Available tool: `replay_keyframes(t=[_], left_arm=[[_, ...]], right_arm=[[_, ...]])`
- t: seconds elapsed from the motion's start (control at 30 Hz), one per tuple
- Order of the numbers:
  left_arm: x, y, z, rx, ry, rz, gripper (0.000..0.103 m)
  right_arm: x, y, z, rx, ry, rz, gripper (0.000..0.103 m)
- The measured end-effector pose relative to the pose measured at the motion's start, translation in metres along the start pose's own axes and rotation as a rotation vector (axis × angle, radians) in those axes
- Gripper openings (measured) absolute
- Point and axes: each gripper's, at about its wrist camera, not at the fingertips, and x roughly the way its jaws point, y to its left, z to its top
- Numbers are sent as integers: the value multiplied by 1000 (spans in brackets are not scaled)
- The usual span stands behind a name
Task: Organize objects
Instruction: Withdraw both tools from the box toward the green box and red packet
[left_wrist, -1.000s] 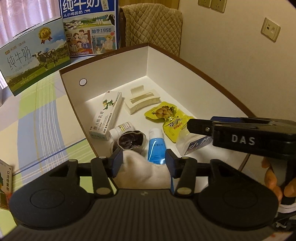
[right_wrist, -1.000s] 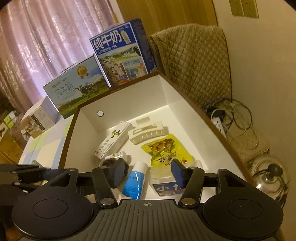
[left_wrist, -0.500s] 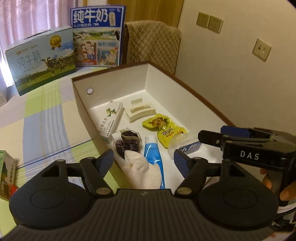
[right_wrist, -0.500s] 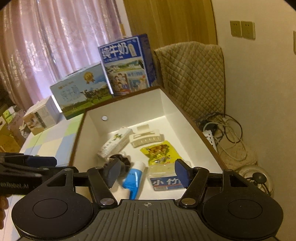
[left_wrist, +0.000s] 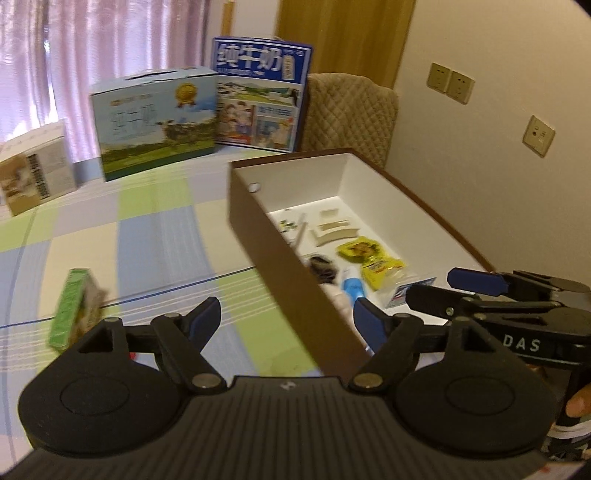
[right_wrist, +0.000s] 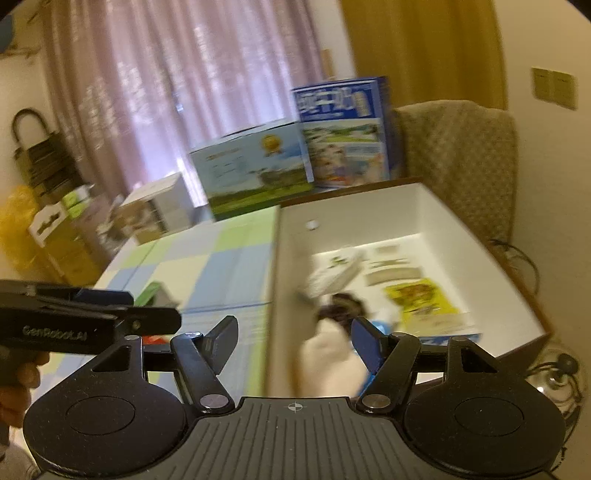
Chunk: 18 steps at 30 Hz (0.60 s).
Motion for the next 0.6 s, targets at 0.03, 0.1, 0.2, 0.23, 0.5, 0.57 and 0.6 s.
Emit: replay_keyframes(t=[0.03, 0.1, 0.2, 0.23, 0.5, 0.57, 0.6], left_arm=[[-4, 5, -3, -2, -2, 12, 76], [-12, 16, -10, -13, -2, 33, 77], [-20, 34, -20, -43, 4, 61, 78], [-23, 39, -24, -53, 6, 70, 78], [-38, 81, -56, -119, 36, 140, 78], [-40, 90, -62, -138, 43, 156, 78], [-42, 95, -66, -147, 46, 162, 78]], right_arm=[[3, 6, -2, -8, 5, 10, 65], [9, 21, -8, -29, 18, 41, 65], [18, 40, -17, -48, 47, 90, 65], [22, 45, -19, -51, 56, 102, 65], [47, 79, -38, -92, 121, 160, 65], [54, 85, -41, -103, 135, 166, 65], [55, 87, -42, -107, 141, 168, 65]])
